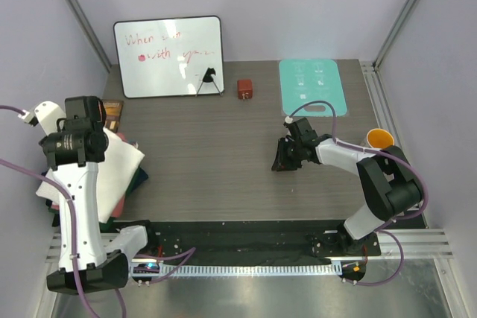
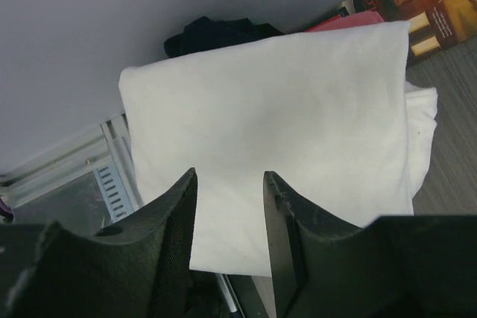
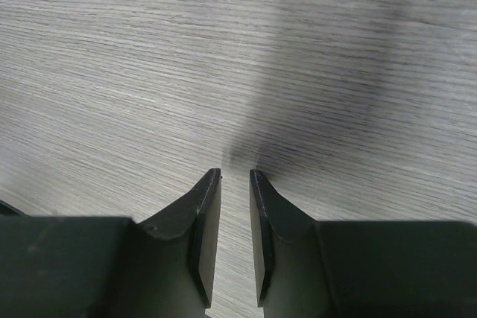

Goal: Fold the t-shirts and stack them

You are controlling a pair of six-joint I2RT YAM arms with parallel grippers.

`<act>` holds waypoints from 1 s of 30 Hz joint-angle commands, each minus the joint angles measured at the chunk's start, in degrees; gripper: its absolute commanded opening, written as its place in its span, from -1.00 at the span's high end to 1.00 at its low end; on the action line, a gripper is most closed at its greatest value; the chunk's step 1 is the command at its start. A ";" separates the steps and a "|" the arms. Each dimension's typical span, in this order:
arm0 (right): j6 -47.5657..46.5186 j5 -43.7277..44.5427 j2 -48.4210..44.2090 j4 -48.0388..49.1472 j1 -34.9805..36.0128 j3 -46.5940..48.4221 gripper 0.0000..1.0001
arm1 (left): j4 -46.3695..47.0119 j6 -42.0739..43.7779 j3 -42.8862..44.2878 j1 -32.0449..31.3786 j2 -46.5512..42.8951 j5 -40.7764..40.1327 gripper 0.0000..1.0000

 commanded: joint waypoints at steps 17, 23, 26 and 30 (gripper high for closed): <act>-1.37 4.51 5.88 -4.71 -0.29 -2.48 0.43 | 16.71 3.48 -18.02 14.38 16.98 23.59 0.18; -1.37 4.86 8.35 -4.00 -0.29 -2.56 0.44 | 18.12 5.51 -16.45 14.38 13.55 24.62 0.03; -1.46 5.12 8.09 -4.17 -0.29 -2.91 0.44 | 18.12 4.63 -12.94 14.30 12.58 27.44 0.00; -1.46 5.65 7.22 -4.53 -0.29 -3.00 0.44 | 16.54 4.10 -2.85 14.21 13.99 33.49 0.00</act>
